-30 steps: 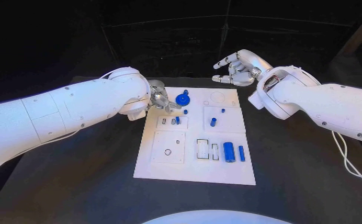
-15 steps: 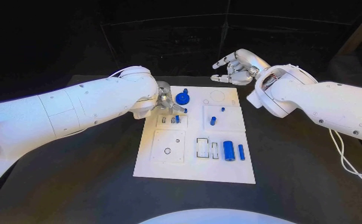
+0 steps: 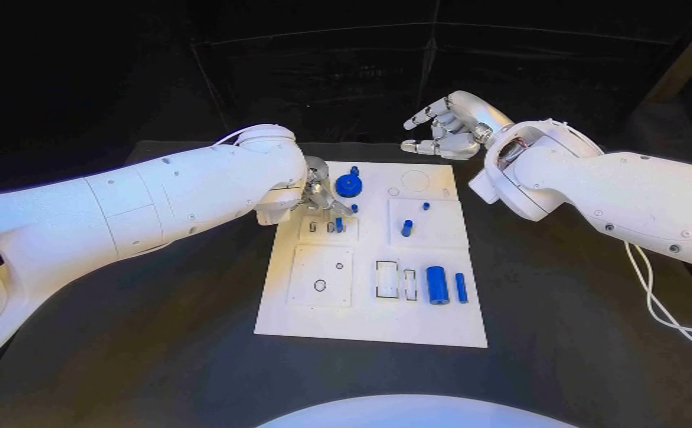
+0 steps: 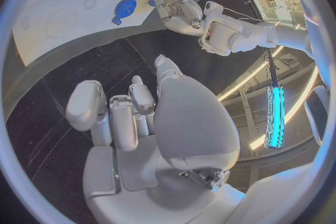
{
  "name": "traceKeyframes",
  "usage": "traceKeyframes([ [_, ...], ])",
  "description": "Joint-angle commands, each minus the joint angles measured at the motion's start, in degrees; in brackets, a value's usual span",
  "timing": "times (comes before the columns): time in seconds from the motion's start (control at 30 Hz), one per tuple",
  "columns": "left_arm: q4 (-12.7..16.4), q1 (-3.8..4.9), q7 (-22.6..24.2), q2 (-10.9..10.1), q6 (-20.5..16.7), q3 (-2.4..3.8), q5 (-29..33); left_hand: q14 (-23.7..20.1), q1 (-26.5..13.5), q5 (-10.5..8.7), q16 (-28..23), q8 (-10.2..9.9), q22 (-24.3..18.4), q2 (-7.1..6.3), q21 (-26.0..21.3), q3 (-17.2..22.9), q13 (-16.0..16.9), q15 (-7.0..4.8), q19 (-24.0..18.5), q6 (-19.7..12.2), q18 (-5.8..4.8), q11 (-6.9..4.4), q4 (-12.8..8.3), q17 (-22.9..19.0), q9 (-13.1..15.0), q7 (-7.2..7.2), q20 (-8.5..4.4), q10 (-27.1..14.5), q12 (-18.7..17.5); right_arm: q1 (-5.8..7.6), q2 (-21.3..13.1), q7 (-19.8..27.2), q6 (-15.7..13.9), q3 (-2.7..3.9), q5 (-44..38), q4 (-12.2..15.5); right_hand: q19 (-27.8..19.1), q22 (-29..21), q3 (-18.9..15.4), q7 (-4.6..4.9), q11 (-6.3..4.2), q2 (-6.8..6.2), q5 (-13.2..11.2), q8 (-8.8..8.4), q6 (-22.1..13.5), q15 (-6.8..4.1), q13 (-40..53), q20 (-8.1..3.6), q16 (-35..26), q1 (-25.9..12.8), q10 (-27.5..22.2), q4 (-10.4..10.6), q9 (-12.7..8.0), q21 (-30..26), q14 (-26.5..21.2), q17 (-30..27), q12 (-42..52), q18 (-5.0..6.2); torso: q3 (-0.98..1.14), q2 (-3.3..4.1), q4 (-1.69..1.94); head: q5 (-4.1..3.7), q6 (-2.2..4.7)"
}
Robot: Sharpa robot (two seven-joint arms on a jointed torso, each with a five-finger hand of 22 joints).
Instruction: Assemble the parts on the task board
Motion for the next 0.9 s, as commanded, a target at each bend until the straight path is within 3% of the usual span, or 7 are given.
traceKeyframes([
  [0.03, -0.2, 0.08, -0.4, 0.2, 2.0, -0.06, -0.4, 6.0, 0.5, 0.14, 0.2, 0.3, 0.1, 0.20, 0.2, -0.5, 0.0, -0.41, -0.1, -0.4, -0.73, -0.10, 0.0, 15.1, 0.1, 0.14, -0.28, 0.4, 0.2, 0.13, 0.1, -0.1, 0.4, 0.04, 0.1, 0.0, -0.5, -0.1, -0.4, 0.05, -0.06, 0.34, 0.3, 0.39, 0.3, -0.20, -0.1, 0.06, -0.3, 0.1, -0.2, 0.0, 0.0, -0.3, 3.6, 4.9, -0.2, 0.76, -0.01, -0.01, 0.02, -0.02, -0.13],
  [0.9, -0.5, 0.02, 0.6, 1.4, 2.6, -0.40, -0.3, 6.0, 3.4, 0.10, 0.2, 1.5, 0.8, 1.55, 0.6, -0.3, 1.0, -0.60, -0.4, -0.6, -0.73, -0.35, -0.2, 15.1, 2.1, -0.15, -0.39, 0.7, 0.7, 0.12, 0.9, -0.6, 0.8, 0.03, 0.1, -0.6, -0.7, -0.5, -0.4, 0.03, -0.08, 0.72, 0.4, 0.46, 0.3, -0.23, -0.2, 0.04, -0.5, 0.2, -0.3, 0.0, 0.0, -0.6, 3.5, 4.7, -0.3, 0.83, 0.03, -0.05, 0.05, -0.12, -0.64],
])
